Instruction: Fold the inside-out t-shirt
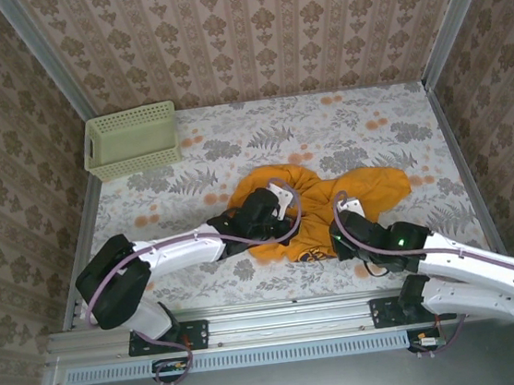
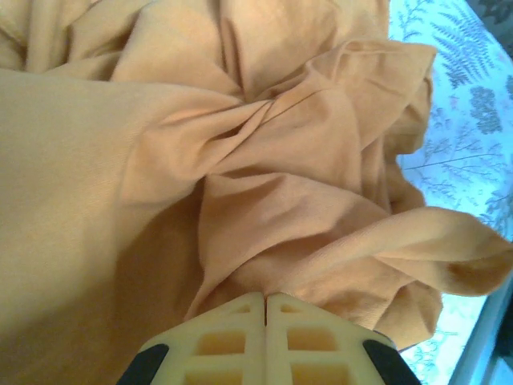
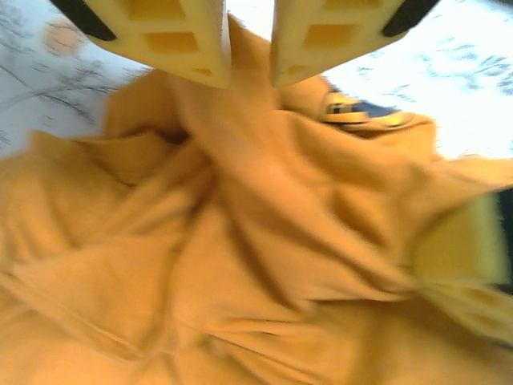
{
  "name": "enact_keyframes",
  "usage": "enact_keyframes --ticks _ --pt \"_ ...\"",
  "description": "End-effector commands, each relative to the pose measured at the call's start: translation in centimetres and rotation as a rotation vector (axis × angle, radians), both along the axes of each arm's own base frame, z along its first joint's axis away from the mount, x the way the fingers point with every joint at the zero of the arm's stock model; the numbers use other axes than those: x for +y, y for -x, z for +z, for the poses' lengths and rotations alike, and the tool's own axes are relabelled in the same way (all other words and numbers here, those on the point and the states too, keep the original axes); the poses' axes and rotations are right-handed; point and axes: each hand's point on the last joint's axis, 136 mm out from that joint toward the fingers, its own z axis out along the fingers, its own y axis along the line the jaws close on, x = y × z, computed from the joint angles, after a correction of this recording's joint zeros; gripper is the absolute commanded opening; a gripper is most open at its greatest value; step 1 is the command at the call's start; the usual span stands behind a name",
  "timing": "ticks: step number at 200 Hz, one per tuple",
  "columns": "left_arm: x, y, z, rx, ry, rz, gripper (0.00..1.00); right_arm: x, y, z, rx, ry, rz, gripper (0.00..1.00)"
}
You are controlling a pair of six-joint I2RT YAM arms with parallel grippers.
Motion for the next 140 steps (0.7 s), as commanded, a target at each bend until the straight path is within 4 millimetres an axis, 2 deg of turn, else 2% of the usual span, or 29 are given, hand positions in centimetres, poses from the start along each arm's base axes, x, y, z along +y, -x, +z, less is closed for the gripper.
enact_keyframes --ticks 1,29,48,66,107,140 --pt "-0.3 0.4 0.5 0.022 0.046 -0.016 0.0 3.6 -0.1 2.4 -0.031 -0.132 0.085 0.26" --pt "-0.1 0.7 0.0 0.032 0.044 -0.018 0.0 5.9 -0.6 1.3 -0.003 -0.166 0.117 0.24" --pt "0.0 0.8 0.0 0.033 0.048 -0.02 0.0 5.8 -1.7 -0.3 0.021 -0.121 0.071 0.17" --pt "0.1 0.8 0.0 0.034 0.051 -0.016 0.0 6.2 -2.8 -1.1 0.025 -0.153 0.063 0.15" --pt "0.2 0.9 0.0 0.037 0.051 -0.015 0.0 5.8 -5.2 -1.7 -0.011 -0.156 0.074 0.2" --pt "0.5 0.6 0.1 0.036 0.06 0.001 0.0 5.8 -5.2 -3.0 0.001 -0.174 0.128 0.24"
